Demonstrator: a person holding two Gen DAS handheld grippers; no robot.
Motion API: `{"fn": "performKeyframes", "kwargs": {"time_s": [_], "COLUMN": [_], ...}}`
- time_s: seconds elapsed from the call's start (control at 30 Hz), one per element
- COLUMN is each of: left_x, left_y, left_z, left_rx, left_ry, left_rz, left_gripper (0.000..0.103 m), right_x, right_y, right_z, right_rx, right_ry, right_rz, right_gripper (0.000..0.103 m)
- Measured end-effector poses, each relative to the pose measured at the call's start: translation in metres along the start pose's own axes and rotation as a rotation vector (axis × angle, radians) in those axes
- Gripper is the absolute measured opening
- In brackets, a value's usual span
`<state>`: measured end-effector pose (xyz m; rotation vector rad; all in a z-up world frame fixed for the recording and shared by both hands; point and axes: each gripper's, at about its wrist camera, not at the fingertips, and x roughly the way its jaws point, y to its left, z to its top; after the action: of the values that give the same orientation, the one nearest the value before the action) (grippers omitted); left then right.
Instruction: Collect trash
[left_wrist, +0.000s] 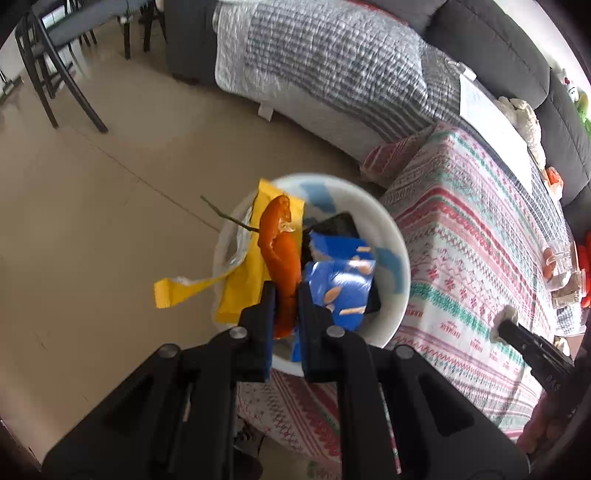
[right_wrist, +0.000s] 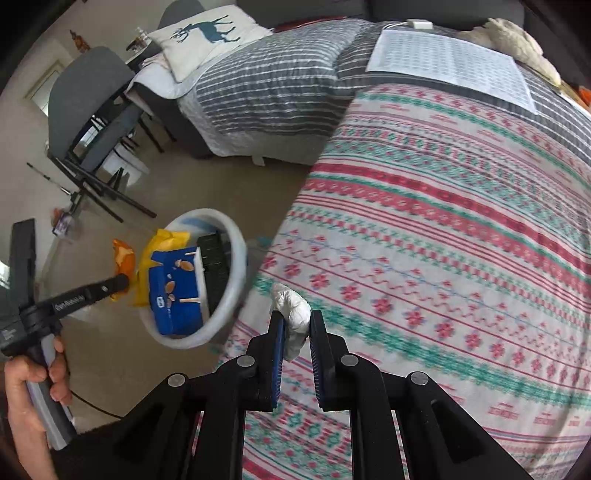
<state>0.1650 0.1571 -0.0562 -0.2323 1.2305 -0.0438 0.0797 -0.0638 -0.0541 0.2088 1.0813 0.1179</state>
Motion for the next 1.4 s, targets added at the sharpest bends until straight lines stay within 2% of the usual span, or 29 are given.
{"fn": "performKeyframes", "kwargs": {"time_s": [0.1, 0.27, 0.3, 0.37, 0.4, 0.47, 0.6, 0.87, 0.9, 0.97, 1.03, 1.1, 1.2, 1.37, 1.4], "left_x": [0.01, 0.012, 0.013, 0.013, 0.012, 0.007, -0.002, -0.019, -0.021, -0.025, -0.032, -0.038, -0.044, -0.062, -0.068], "left_y": [0.007, 0.008, 0.009, 0.009, 0.01, 0.011, 0.014, 0.012, 0.012, 0.012, 0.012, 0.012, 0.005, -0.019, -0.027], "left_z": [0.0, 0.006, 0.007, 0.01, 0.011, 0.011, 0.01, 0.0, -0.001, -0.003, -0.008, -0.014, -0.027, -0.052, -0.058], "left_rx": [0.0, 0.031, 0.031, 0.039, 0.04, 0.048, 0.04, 0.079, 0.081, 0.081, 0.073, 0.062, 0.08, 0.131, 0.14], "left_ry": [0.021, 0.009, 0.005, 0.002, -0.005, -0.026, -0.045, -0.097, -0.101, -0.111, -0.13, -0.135, -0.124, -0.16, -0.173], "left_rz": [-0.025, -0.056, -0.065, -0.079, -0.078, -0.087, -0.093, -0.031, -0.022, 0.001, 0.013, 0.021, 0.03, 0.053, 0.054], "left_gripper": [0.012, 0.013, 0.017, 0.034, 0.05, 0.06, 0.067, 0.08, 0.084, 0.087, 0.096, 0.102, 0.102, 0.102, 0.102], "right_x": [0.008, 0.019, 0.022, 0.028, 0.031, 0.038, 0.052, 0.077, 0.078, 0.077, 0.066, 0.05, 0.019, -0.035, -0.044], "right_y": [0.012, 0.03, 0.033, 0.039, 0.041, 0.046, 0.056, 0.059, 0.057, 0.052, 0.047, 0.043, 0.031, 0.01, 0.006], "right_z": [0.003, 0.008, 0.009, 0.011, 0.012, 0.013, 0.02, 0.026, 0.026, 0.027, 0.025, 0.02, 0.011, -0.014, -0.019], "right_rx": [-0.001, -0.008, -0.008, -0.007, -0.006, -0.003, -0.005, 0.022, 0.035, 0.077, 0.103, 0.107, 0.12, 0.153, 0.149], "right_ry": [0.005, 0.01, 0.011, 0.013, 0.014, 0.016, 0.022, 0.002, -0.007, -0.01, -0.042, -0.062, -0.088, -0.136, -0.144], "right_rz": [0.031, 0.064, 0.071, 0.081, 0.085, 0.099, 0.109, 0.117, 0.134, 0.168, 0.187, 0.186, 0.12, 0.017, -0.012], "right_gripper": [0.014, 0.014, 0.014, 0.014, 0.014, 0.014, 0.014, 0.019, 0.021, 0.05, 0.06, 0.062, 0.066, 0.084, 0.085]}}
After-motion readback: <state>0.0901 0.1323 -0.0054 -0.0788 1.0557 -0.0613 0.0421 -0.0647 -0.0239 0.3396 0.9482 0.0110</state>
